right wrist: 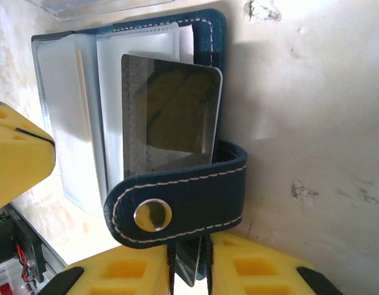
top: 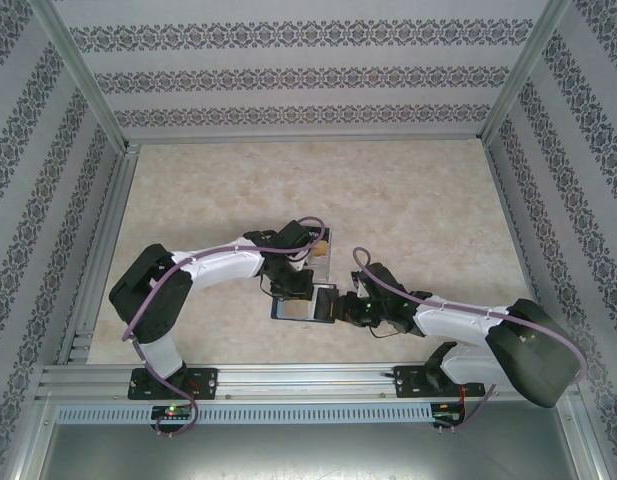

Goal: Take the credit cards out of the card holder

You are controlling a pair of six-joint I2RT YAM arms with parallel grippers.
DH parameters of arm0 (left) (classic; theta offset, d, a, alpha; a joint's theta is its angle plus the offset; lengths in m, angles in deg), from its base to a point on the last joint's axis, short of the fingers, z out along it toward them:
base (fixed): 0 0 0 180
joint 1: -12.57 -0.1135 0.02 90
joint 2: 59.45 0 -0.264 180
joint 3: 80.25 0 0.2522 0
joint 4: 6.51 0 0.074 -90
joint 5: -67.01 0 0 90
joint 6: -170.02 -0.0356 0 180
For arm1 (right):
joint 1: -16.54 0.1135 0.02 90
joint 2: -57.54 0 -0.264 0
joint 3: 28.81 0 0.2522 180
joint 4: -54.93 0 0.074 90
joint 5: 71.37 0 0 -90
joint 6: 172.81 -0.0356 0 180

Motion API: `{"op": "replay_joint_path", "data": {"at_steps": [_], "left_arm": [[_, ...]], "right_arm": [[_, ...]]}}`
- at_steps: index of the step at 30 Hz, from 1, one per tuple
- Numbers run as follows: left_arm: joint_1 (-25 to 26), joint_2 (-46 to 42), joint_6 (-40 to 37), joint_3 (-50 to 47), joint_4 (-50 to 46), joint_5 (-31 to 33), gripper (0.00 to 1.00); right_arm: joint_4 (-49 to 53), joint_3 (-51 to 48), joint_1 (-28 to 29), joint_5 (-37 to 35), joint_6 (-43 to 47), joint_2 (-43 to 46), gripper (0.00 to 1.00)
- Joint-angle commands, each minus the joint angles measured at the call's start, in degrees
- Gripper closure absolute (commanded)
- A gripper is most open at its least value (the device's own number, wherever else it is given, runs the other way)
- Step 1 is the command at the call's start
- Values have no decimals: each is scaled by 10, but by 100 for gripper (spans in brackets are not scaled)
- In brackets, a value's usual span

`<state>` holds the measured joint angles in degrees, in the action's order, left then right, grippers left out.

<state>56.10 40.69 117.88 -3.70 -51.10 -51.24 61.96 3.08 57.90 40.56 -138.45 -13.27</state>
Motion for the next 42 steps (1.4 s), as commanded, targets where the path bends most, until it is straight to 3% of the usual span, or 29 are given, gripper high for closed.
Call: {"op": "replay_joint_path", "data": {"at_steps": [1, 19, 39, 42], "left_arm": [[14, 4, -11, 15, -5, -8, 89], [30, 70, -23, 30, -14, 10, 90], [31, 73, -24, 21, -21, 16, 91], [31, 71, -25, 20, -22, 17, 91]], "right_arm": [[-3, -11, -2, -10, -8, 12, 76], [-19, -2, -2, -4, -7, -7, 79], [-78, 3, -3, 12, -26, -25, 82], [-79, 5, -3, 12, -27, -30, 87]]}}
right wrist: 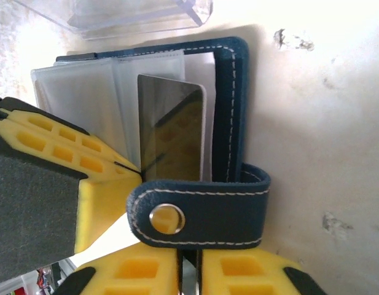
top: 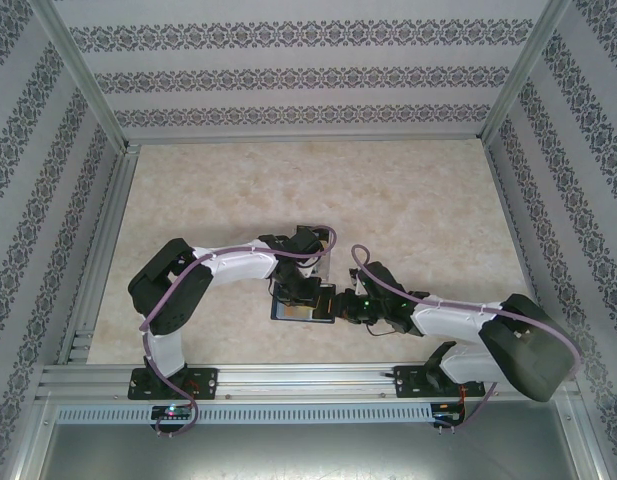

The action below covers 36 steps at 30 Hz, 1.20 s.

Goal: Take the credit cards out of the card holder

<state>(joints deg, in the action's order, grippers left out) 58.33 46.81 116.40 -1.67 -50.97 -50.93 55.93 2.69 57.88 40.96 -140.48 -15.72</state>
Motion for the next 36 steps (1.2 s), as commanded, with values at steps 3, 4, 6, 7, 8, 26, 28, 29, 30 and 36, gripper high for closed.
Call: {"op": "replay_joint_path", "data": {"at_steps": [3, 4, 6, 7, 8, 26, 28, 29, 30, 36], "left_arm": [[9, 9, -10, 0, -24, 15, 92], [9, 9, -10, 0, -25, 15, 91], [9, 8, -11, 0, -26, 17, 92], [9, 9, -11, -1, -27, 19, 92], [9, 9, -11, -1, -27, 20, 92], [8, -8, -12, 14, -36, 29, 90], [7, -23, -10, 26, -42, 40, 88], [6, -34, -8, 34, -47, 47, 86], [5, -44, -5, 39, -51, 53, 85], [-14, -125, 20, 60, -82, 117, 74]], "right_arm": [[-13, 2, -4, 5, -7, 5, 92], [-7, -1, -5, 4, -6, 13, 93], [5, -7, -8, 2, -5, 27, 93], [12, -11, -11, 2, -5, 37, 93], [20, -16, -14, 1, -5, 48, 92], [237, -12, -60, -21, 35, 281, 100], [266, 10, -62, -25, 48, 296, 100], [279, 16, -64, -26, 56, 301, 100], [289, 38, -65, -28, 63, 302, 100], [368, 157, -70, -34, 158, 248, 100]]}}
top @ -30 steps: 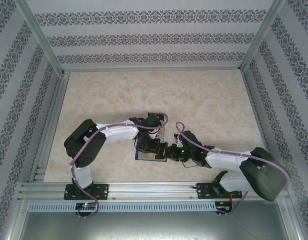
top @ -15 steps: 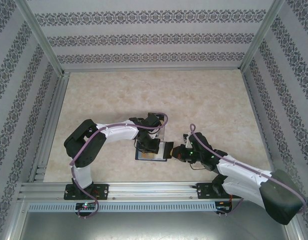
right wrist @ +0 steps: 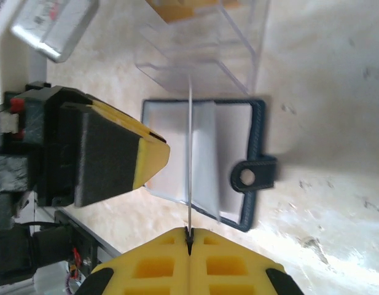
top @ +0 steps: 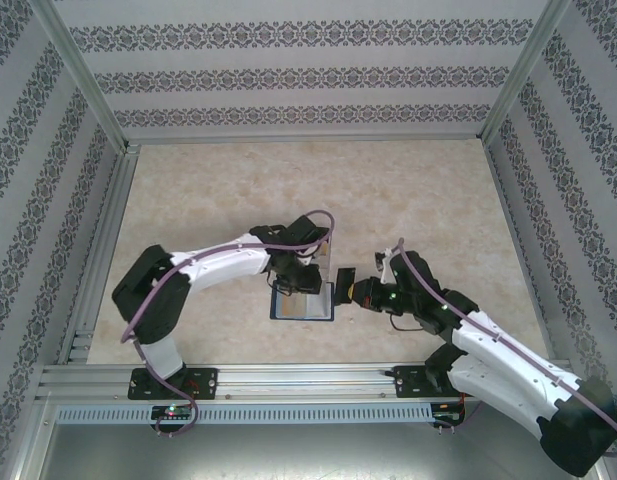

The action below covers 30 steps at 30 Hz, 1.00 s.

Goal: Take the credit cards out of the card holder

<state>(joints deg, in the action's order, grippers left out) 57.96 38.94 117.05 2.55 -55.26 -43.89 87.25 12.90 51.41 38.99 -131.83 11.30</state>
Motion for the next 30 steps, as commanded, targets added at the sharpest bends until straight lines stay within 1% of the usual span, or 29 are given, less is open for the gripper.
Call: {"op": "replay_joint_path", "data": {"at_steps": [1, 2, 3, 5, 9, 11, 15, 19, 25, 28, 30], "left_arm": [[-17, -64, 19, 17, -45, 62, 70], [-24, -83, 25, 15, -51, 79, 67], [-31, -99, 31, 12, -58, 95, 58], [-48, -139, 46, 2, -74, 136, 37], [-88, -216, 63, -21, -100, 190, 1], [-110, -251, 62, -35, -105, 198, 0], [-138, -300, 66, -61, -112, 207, 0], [-154, -334, 70, -82, -116, 213, 0], [-174, -361, 67, -102, -122, 217, 0], [-185, -368, 67, -107, -123, 217, 0], [-191, -371, 63, -107, -124, 216, 0]], "right_arm": [[72, 84, -6, -16, 96, -40, 100], [89, 114, -6, -18, 122, -63, 100], [102, 139, -7, -18, 147, -81, 100], [126, 196, -7, -24, 209, -122, 100], [149, 283, -7, -41, 334, -187, 100], [152, 318, -7, -57, 405, -217, 100], [137, 363, -8, -63, 535, -268, 100], [186, 450, -9, -85, 641, -341, 100], [298, 582, -7, -106, 775, -451, 100], [306, 604, -5, -118, 808, -478, 100], [317, 614, 1, -138, 838, -497, 100]]}}
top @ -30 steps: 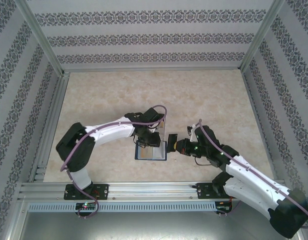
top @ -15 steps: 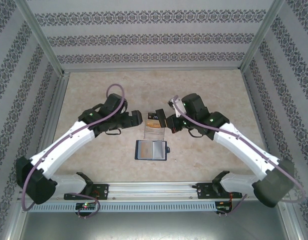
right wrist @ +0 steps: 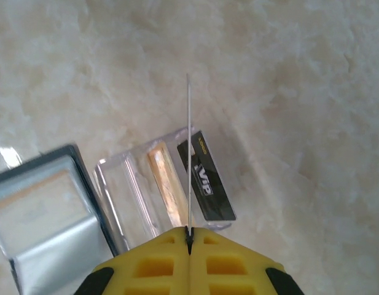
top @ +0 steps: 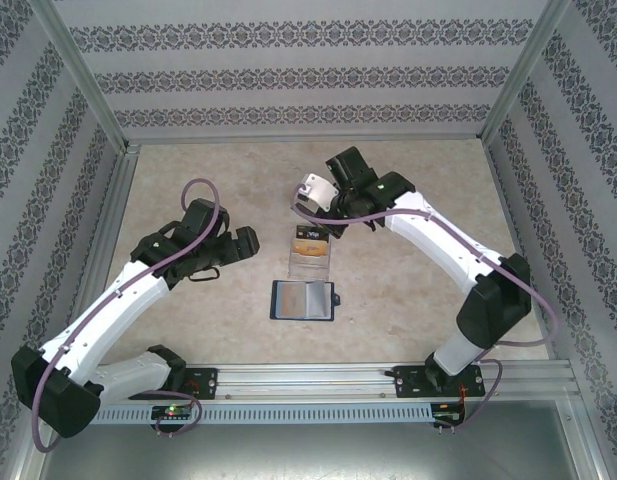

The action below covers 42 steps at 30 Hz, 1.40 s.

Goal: Take the credit cards out of the card holder

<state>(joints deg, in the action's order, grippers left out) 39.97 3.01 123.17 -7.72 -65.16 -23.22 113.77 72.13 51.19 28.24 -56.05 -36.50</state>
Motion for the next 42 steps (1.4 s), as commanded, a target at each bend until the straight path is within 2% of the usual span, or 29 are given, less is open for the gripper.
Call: {"op": "replay_joint_path", "data": {"at_steps": [1, 7, 25, 42], "left_arm": [[-13, -12, 0, -4, -23, 8, 0], [-22, -4, -5, -7, -15, -3, 0], [-43, 1, -14, -9, -15, -12, 0], [-57, -3, -14, -22, -12, -24, 0]], "right_arm": [[53, 23, 8, -46, 96, -26, 100], [63, 42, 22, -96, 138, -65, 100], [59, 58, 23, -92, 136, -141, 100], [42, 75, 31, -122, 134, -190, 97]]}}
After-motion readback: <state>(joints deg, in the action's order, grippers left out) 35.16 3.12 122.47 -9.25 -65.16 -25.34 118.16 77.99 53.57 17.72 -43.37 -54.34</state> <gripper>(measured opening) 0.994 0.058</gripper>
